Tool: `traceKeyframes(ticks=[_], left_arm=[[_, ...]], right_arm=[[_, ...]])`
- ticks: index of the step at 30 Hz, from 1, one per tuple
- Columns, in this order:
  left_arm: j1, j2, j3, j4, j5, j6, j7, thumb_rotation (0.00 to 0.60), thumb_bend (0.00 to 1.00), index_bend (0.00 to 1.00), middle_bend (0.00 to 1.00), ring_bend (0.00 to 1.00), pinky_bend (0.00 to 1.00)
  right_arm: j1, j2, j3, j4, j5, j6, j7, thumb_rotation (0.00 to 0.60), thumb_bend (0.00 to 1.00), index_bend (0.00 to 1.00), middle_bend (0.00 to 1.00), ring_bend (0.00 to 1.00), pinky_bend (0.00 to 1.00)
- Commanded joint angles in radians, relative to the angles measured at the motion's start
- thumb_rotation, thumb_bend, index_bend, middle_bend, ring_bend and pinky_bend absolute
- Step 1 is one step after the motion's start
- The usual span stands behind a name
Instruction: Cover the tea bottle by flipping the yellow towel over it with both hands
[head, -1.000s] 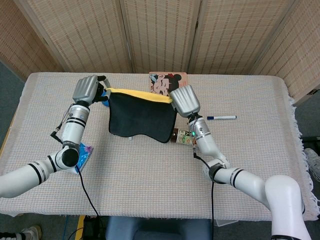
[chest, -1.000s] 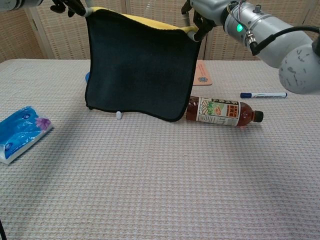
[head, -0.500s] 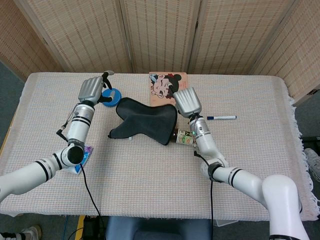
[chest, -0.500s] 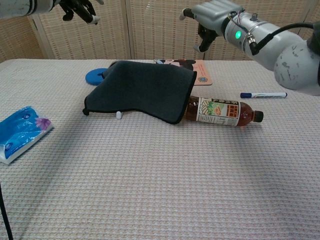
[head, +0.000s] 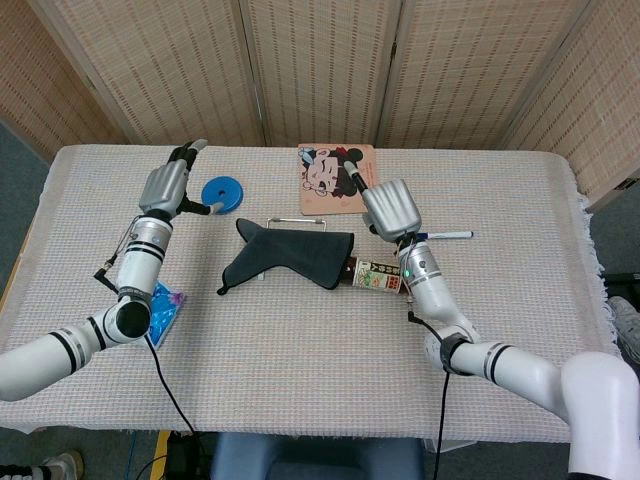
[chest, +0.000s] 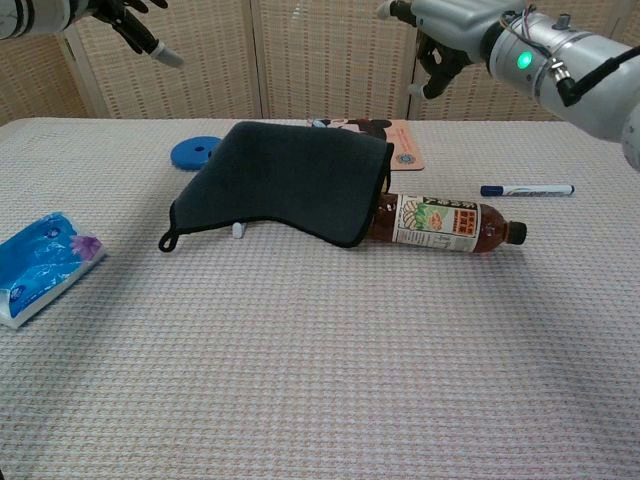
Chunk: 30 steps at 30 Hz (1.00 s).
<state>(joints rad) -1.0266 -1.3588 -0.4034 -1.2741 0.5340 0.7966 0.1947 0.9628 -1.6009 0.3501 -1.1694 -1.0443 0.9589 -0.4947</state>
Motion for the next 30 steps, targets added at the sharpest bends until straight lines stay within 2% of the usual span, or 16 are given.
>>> traceKeyframes(ticks=[1,6,7,10,14,17,22,28,30], left_arm=[[0.06,0.035,0.015,-0.05,0.029,0.023,-0.047,0.6,0.22,0.0,0.08,0.03,0.34],[0.159,0.073,0.053,-0.133,0.15,0.108,-0.109,0.6,0.22,0.0,0.08,0.03,0.34],[0.186,0.081,0.063,-0.155,0.186,0.133,-0.131,0.6,0.22,0.0,0.08,0.03,0.34],[0.257,0.099,0.097,-0.207,0.289,0.213,-0.172,0.6,0.22,0.0,0.08,0.03,0.34],[0.344,0.128,0.165,-0.26,0.424,0.335,-0.157,0.6,0.22,0.0,0.08,0.03,0.32],[0.408,0.158,0.205,-0.312,0.494,0.412,-0.153,0.6,0.22,0.02,0.08,0.03,0.32],[0.505,0.225,0.262,-0.408,0.569,0.496,-0.149,0.6,0.22,0.06,0.08,0.03,0.32],[0.643,0.241,0.326,-0.469,0.664,0.664,-0.128,0.6,0.22,0.09,0.08,0.03,0.32],[0.679,0.238,0.346,-0.475,0.691,0.703,-0.118,0.6,0.22,0.1,0.09,0.03,0.32]], right_arm=[[-0.066,0.075,-0.043,-0.102,-0.048,0.048,0.042,0.6,0.36,0.0,0.77,0.8,1.0],[-0.146,0.175,-0.09,-0.246,-0.088,0.099,0.072,0.6,0.37,0.0,0.72,0.74,0.98],[-0.165,0.209,-0.103,-0.289,-0.093,0.096,0.087,0.6,0.38,0.0,0.69,0.7,0.93],[-0.21,0.294,-0.134,-0.385,-0.107,0.086,0.126,0.6,0.38,0.0,0.54,0.52,0.68],[-0.27,0.386,-0.176,-0.468,-0.148,0.102,0.174,0.6,0.39,0.0,0.32,0.28,0.37],[-0.321,0.43,-0.21,-0.495,-0.202,0.143,0.218,0.6,0.39,0.0,0.21,0.15,0.25],[-0.411,0.465,-0.258,-0.508,-0.29,0.242,0.293,0.6,0.39,0.0,0.14,0.1,0.22],[-0.533,0.498,-0.312,-0.489,-0.358,0.369,0.355,0.6,0.38,0.0,0.15,0.1,0.22],[-0.567,0.5,-0.324,-0.483,-0.364,0.401,0.367,0.6,0.35,0.0,0.16,0.1,0.22]])
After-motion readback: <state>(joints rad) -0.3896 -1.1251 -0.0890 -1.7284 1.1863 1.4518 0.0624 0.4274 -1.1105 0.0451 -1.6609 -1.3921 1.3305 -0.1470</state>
